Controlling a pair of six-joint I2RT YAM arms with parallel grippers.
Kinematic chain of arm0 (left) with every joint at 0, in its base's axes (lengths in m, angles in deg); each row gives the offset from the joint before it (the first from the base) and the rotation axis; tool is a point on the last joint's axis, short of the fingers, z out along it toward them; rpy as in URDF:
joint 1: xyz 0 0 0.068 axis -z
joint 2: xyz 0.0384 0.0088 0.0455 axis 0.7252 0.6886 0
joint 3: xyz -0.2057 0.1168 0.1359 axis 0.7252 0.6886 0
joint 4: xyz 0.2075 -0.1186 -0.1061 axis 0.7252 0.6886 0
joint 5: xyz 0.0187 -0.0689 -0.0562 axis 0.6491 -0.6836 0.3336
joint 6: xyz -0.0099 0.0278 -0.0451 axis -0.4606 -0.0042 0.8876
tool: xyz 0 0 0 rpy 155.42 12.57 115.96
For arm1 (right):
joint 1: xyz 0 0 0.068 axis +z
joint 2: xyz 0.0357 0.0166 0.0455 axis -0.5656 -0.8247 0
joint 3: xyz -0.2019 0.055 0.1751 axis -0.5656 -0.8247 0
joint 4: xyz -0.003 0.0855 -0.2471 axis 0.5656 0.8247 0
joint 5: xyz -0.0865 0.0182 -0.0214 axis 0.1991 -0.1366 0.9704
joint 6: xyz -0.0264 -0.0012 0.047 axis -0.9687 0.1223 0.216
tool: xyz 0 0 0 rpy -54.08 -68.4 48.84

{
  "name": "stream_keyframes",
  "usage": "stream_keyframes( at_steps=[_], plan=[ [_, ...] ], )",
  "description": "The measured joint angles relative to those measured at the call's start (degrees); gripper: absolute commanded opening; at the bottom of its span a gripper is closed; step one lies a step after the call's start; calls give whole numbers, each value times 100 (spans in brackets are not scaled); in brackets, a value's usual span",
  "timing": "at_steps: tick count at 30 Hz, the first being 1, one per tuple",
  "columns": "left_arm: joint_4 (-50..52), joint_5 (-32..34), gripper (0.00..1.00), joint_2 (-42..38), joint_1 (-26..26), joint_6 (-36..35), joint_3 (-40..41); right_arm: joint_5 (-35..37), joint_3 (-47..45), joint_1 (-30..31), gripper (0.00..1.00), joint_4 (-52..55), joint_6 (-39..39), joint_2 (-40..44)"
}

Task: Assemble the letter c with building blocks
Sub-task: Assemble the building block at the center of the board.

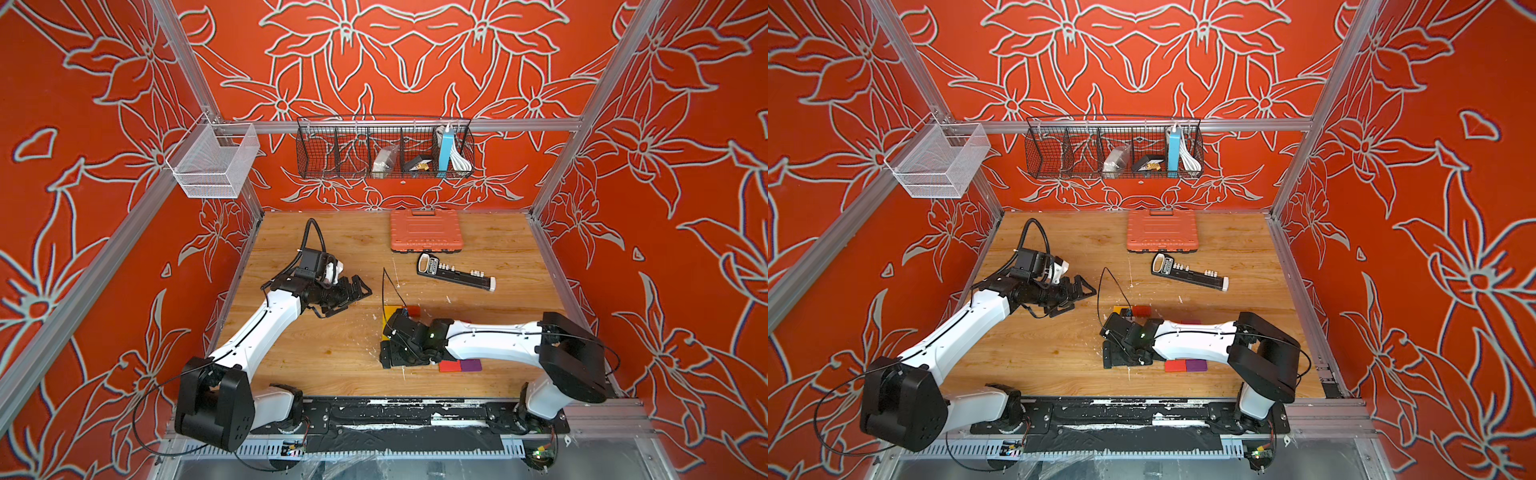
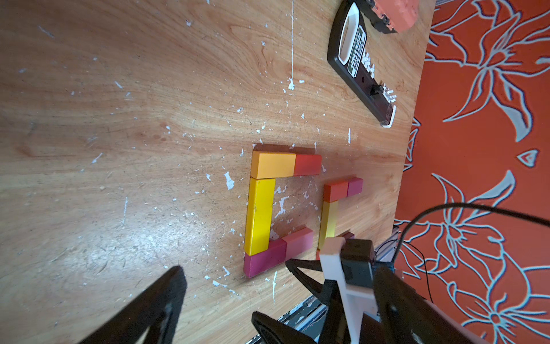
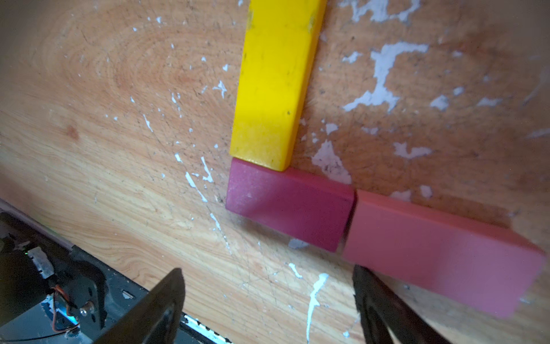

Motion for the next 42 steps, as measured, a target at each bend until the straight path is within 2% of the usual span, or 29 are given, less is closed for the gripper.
stream_keyframes(
  at_steps=[4, 11, 18, 42],
  plan=[
    [13, -2, 98, -125, 0, 2, 79, 83, -48, -133, 91, 105, -33, 514],
    [37, -11, 98, -201, 0, 72, 212, 245, -389, -739, 93, 286, -120, 1207],
    [20, -57, 98, -208, 0, 166, 299, 240, -704, -903, 93, 389, -195, 1215],
    [-39, -96, 98, -210, 0, 216, 321, -127, -708, -907, 92, 35, -232, 719]
  ],
)
